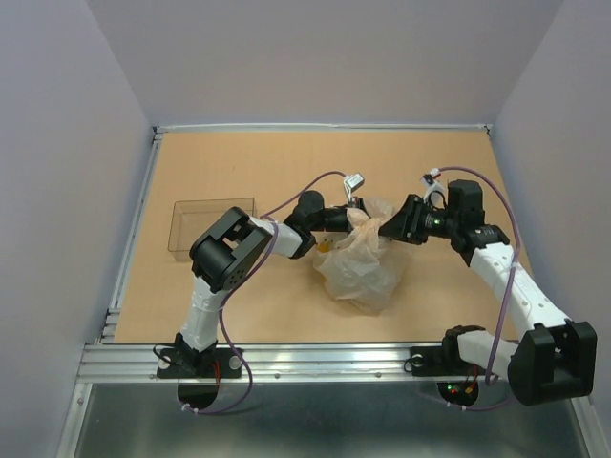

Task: Place the fake fruits into the plastic bag and tie a complex knot

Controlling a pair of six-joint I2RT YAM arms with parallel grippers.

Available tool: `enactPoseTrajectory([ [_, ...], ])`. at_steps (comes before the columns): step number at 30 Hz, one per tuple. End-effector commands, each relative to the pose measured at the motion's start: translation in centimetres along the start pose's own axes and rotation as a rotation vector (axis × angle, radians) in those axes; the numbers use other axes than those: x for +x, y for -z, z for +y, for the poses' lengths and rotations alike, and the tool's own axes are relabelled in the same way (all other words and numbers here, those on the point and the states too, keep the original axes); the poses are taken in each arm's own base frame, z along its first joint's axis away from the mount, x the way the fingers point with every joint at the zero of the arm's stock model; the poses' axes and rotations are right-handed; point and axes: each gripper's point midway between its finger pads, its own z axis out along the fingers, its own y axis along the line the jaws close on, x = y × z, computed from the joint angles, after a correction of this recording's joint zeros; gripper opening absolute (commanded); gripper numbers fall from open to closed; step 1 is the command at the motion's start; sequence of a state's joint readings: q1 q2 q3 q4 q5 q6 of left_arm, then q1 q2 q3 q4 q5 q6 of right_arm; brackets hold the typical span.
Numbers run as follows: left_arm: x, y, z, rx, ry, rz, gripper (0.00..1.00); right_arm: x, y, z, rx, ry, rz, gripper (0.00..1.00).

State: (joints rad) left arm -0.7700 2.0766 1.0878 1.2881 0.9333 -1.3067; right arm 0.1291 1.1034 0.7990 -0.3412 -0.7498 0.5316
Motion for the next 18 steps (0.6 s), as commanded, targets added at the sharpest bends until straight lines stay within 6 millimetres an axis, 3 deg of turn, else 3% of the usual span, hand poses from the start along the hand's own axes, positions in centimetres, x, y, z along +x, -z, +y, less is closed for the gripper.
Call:
enactPoseTrajectory([
  [1, 0.5, -1.0, -5.8, 0.182, -0.179, 0.012, 0.00, -1.8, -1.3, 2.2, -0.112, 0.027, -0.062, 0.51],
  [5, 0.7, -1.2, -5.7, 0.188, -0.165, 0.007, 0.00, -2.7, -2.2, 3.7, -0.159, 0.041, -0.108, 0.69],
  [14, 1.8, -0.4, -6.1, 0.200, -0.162, 0.027, 0.00, -4.7, -3.7, 5.6, -0.238, 0.139, -0.191, 0.74],
  [18, 1.6, -0.2, -7.6, 0.236, -0.202, 0.013, 0.00, -5.2, -3.9, 6.3, -0.272, 0.219, -0.206, 0.76],
])
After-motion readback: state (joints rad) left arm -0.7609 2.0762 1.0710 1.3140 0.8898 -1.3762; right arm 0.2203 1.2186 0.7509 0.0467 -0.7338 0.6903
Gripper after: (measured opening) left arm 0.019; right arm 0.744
